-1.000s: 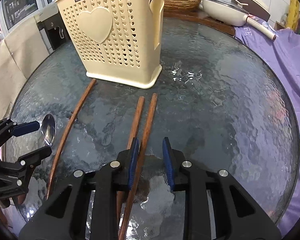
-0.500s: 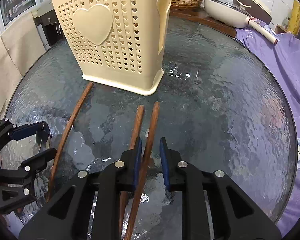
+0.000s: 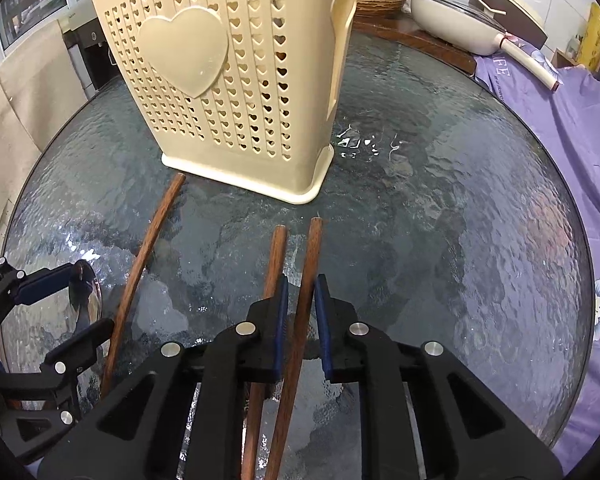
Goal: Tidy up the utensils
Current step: 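Close the left gripper on the metal spoon while the right gripper grasps a wooden chopstick, then lift the spoon and chopstick and carry them above the cream holder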
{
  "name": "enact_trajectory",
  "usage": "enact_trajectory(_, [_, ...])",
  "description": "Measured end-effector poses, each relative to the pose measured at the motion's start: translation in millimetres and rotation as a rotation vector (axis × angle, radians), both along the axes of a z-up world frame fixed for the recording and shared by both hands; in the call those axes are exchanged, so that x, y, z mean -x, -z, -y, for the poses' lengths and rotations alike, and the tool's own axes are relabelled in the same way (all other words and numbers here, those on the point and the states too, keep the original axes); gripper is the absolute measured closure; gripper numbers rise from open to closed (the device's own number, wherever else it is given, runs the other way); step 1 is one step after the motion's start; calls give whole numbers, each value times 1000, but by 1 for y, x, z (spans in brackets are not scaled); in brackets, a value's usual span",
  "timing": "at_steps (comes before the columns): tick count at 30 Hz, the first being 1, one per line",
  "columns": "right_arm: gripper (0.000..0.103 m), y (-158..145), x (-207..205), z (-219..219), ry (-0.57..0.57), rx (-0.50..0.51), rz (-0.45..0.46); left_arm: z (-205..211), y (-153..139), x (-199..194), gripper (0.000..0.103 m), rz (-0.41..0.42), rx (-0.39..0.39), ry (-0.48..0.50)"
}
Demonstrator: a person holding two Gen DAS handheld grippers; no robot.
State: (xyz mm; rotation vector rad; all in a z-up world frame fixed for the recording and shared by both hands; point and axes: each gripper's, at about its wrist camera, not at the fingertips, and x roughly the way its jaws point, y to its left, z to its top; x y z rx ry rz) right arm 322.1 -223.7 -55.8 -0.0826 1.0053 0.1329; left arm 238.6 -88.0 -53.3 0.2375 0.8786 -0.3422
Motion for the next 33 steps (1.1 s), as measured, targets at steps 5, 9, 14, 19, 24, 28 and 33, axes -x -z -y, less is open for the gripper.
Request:
enact_trajectory(5, [94,1,1,-5,-3,9,4,1,1,1,57,6,7,-13])
enact_trajectory(9, [94,0,2,-7,-6,7,3,1,1,1,57,6,10,-13])
enact_trajectory(14, [95,1,3,-7,-4,0,7,-1,0,-2,57,-2,21,-16])
enact_trajectory(19, [95,1,4,-2,-2,-26,20,-2,-1,-6,57,-11,49,-12])
enact_trajectory(24, [95,-3,8,7,-9,-88,45,-3,-8,-7,57,9,69,-9])
enact_trajectory(28, [95,-13,13,13,-7,-126,76,-6,-19,-7,57,39,87,-8])
enact_trajectory(33, [95,-32,22,22,-4,-161,129,-11,-35,-6,57,80,110,-5])
